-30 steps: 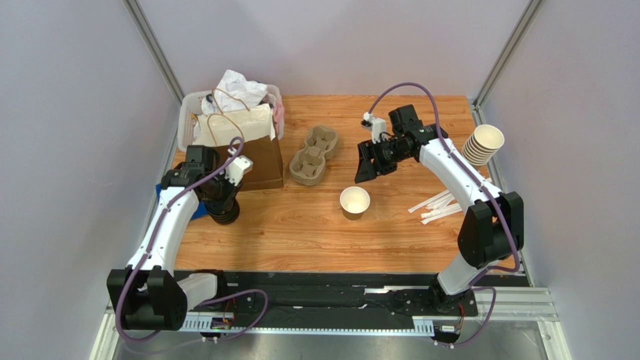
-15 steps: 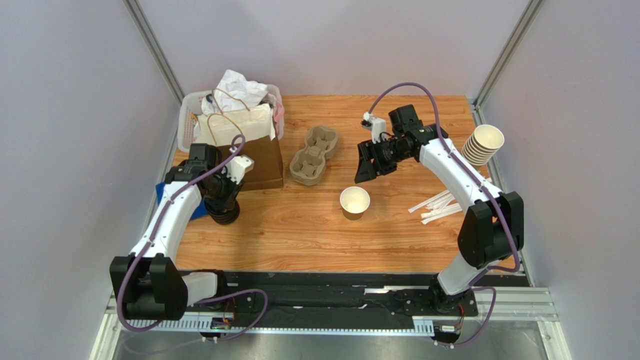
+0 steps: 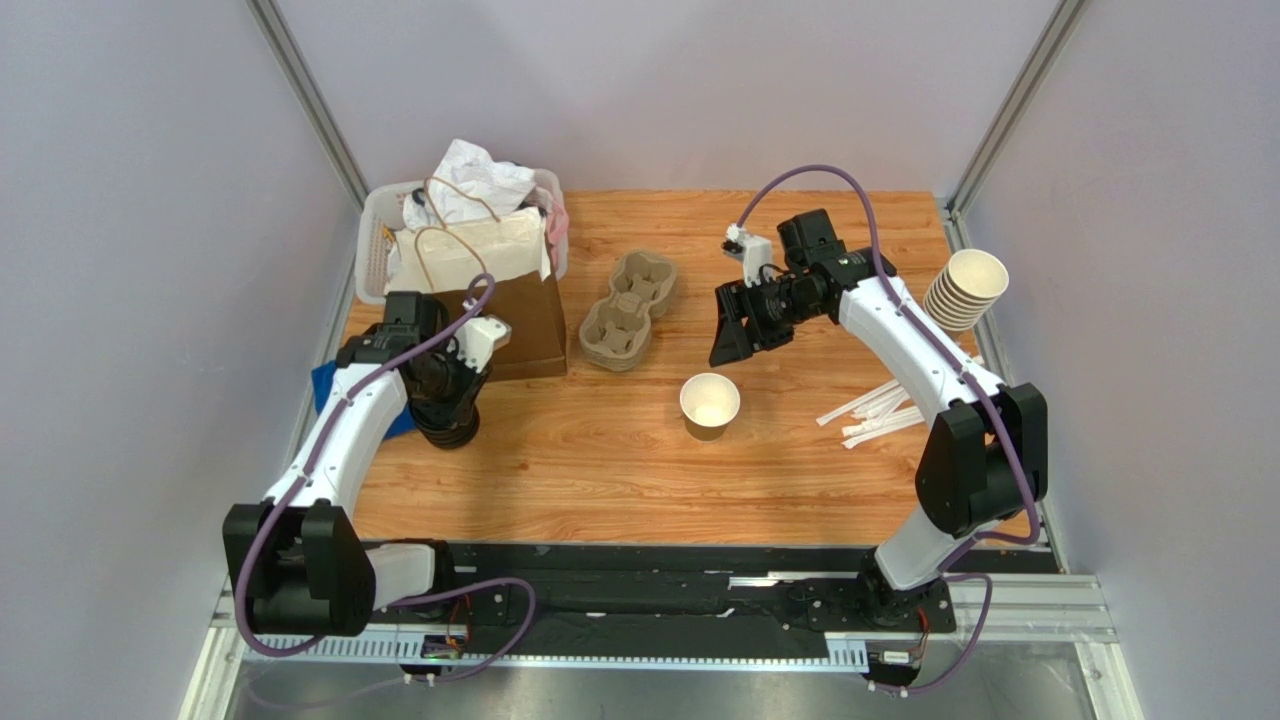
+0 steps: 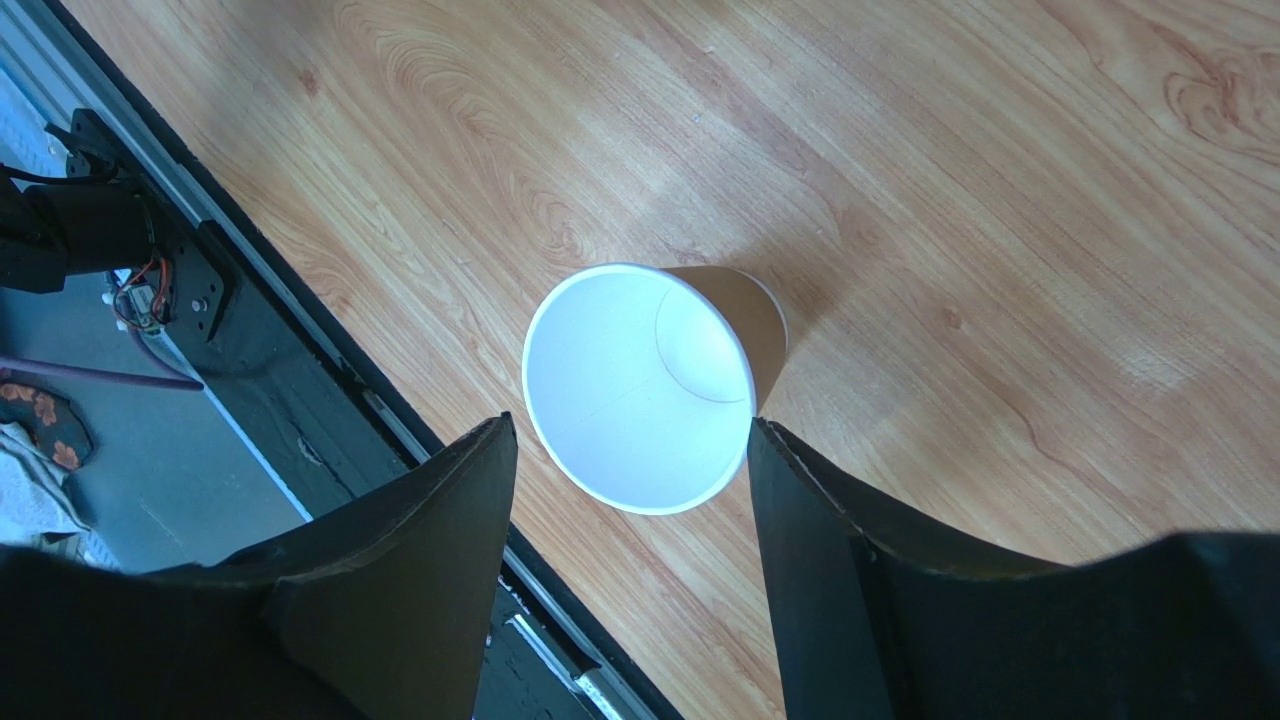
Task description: Pack the takeout coffee
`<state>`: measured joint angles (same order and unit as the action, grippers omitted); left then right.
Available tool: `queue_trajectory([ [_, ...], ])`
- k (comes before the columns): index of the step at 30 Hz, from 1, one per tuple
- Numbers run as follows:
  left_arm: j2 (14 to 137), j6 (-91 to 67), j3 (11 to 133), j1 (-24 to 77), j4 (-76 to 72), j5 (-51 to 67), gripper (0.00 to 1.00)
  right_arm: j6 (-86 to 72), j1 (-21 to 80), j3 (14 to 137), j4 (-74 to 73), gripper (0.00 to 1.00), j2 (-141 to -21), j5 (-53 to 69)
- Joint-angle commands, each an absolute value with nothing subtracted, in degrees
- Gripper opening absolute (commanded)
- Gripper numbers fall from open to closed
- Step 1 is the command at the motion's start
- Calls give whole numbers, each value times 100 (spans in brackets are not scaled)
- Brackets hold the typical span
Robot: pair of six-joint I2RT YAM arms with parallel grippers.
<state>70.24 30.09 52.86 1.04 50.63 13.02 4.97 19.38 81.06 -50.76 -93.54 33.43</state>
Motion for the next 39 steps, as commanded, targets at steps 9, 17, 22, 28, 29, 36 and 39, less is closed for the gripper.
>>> queue_trajectory([
  [9, 7014, 2927, 5212, 141, 4869, 1389, 15, 510, 1951, 8279, -5089, 62, -9220, 3393],
  [17, 7031, 2918, 5177, 149, 4860, 1362, 25, 510, 1960, 8271, -5089, 62, -9211, 3393],
  [22, 7066, 2900, 5177, 149, 4834, 1371, 22, 501, 1960, 8262, -5080, 62, -9202, 3393],
  [28, 6979, 2909, 5185, 149, 4878, 1327, 4, 510, 1951, 8271, -5089, 62, -9202, 3384],
  [29, 6952, 2927, 5203, 149, 4895, 1327, 2, 501, 1960, 8279, -5080, 62, -9211, 3384],
  [36, 6636, 2900, 5352, 149, 5132, 1195, 0, 492, 1951, 8297, -5080, 62, -9202, 3401],
  [39, 6505, 2900, 5467, 149, 5229, 1099, 0, 492, 1951, 8306, -5080, 62, -9193, 3401],
])
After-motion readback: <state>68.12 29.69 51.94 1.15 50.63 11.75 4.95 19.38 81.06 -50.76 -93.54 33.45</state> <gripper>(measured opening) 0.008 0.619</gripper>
